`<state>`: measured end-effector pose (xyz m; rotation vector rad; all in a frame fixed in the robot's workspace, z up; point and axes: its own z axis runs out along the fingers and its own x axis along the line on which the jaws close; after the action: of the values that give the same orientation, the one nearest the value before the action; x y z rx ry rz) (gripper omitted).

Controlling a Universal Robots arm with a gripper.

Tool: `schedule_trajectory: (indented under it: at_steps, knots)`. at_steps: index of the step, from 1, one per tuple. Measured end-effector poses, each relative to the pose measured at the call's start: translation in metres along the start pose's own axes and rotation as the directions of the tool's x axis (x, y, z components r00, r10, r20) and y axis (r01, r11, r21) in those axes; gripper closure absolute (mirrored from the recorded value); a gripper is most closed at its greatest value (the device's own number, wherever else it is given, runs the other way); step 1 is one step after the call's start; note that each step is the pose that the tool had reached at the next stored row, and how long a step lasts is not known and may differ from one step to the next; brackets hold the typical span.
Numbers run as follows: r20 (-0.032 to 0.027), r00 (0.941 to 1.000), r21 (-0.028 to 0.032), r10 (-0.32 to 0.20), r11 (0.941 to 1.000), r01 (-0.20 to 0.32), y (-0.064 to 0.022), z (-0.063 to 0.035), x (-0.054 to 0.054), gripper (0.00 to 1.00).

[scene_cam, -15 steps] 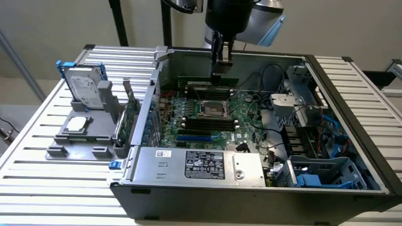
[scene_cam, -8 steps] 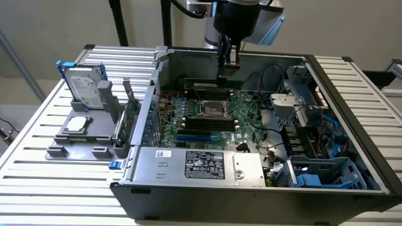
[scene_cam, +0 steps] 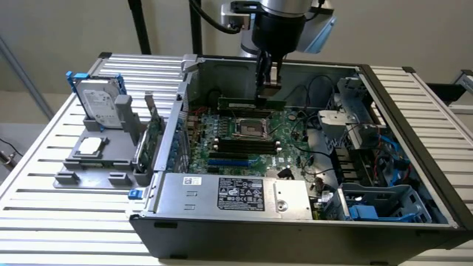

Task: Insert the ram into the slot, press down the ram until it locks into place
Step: 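Insert the ram into the slot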

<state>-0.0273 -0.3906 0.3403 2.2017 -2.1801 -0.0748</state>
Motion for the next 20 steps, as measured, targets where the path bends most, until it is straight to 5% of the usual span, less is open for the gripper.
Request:
schedule_trajectory:
  at_steps: [20]
  knots:
    - [0.0024, 0.9993, 0.0002, 0.037, 0.9993, -0.037, 0.0013, 0.0365, 0.001, 0.87]
